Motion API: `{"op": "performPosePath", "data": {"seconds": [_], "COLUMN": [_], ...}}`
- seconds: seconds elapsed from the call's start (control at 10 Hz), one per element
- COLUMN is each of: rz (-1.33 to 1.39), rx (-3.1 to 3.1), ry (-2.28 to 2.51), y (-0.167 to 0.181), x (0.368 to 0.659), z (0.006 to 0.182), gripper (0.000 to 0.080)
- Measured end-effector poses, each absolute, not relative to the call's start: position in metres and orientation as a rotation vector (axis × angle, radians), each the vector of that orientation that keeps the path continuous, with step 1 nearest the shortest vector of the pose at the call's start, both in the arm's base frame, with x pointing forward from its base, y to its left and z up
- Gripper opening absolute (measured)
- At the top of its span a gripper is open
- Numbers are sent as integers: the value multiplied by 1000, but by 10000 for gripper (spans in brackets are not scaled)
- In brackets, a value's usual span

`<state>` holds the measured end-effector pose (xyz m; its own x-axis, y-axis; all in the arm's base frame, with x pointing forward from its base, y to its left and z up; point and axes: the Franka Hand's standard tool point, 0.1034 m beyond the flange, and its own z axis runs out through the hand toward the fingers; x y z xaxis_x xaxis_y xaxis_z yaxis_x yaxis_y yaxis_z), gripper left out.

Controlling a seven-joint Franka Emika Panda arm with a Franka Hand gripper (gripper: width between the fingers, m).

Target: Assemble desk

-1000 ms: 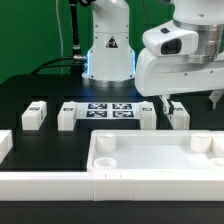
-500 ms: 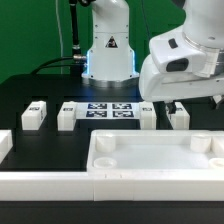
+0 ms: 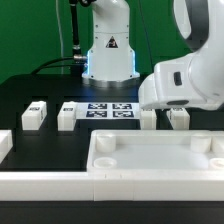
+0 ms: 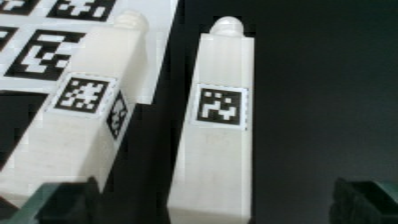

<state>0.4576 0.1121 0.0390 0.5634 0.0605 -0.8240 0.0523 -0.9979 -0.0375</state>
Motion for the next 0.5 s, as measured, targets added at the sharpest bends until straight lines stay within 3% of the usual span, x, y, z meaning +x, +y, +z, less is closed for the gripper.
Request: {"op": "performPosePath", "data": {"seconds": [0.5], "rz": [1483], "rx": [-2761], "ry": [-92], "y": [113], "x": [450], "z": [28], "gripper": [649]}}
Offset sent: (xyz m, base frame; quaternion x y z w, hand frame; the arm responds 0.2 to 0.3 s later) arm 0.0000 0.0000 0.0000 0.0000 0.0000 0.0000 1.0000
